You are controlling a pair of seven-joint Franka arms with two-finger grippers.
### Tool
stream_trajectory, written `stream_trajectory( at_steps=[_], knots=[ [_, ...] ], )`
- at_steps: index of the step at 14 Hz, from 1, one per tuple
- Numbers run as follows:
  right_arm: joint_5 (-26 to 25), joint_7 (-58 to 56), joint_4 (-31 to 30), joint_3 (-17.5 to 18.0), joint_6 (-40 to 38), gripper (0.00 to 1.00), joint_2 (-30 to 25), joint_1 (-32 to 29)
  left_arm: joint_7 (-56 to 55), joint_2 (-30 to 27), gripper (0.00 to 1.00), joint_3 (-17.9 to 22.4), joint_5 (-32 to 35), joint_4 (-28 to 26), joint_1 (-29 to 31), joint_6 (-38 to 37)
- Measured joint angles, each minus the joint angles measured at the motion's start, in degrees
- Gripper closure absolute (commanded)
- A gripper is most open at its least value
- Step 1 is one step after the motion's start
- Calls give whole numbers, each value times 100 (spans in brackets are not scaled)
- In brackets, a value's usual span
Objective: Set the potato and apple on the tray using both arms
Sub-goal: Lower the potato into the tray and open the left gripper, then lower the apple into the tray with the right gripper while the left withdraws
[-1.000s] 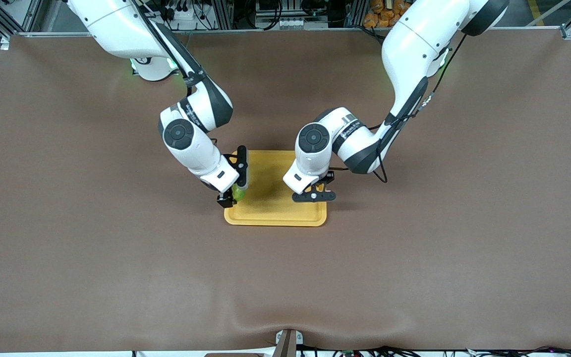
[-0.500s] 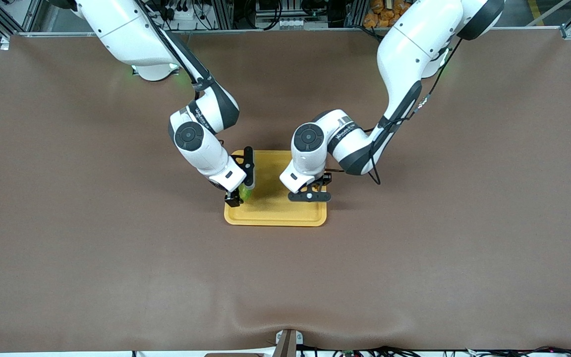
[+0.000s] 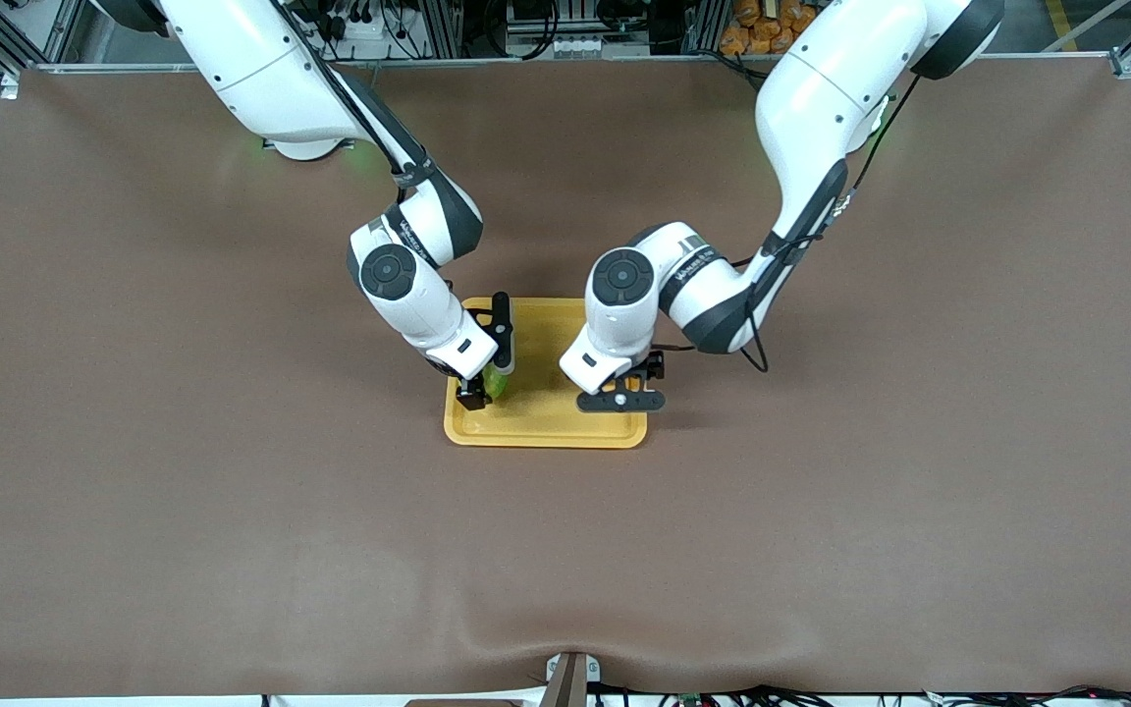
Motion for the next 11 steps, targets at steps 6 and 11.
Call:
stream_trajectory(
  at_steps=[6, 11],
  knots=[
    [0, 0, -11, 0, 4, 0, 38, 3, 319, -590, 0, -41, -49, 110, 588, -601],
    [0, 1, -9, -7, 12, 0, 37, 4, 1623, -1101, 0, -39, -405, 119, 1223, -1256]
  ],
)
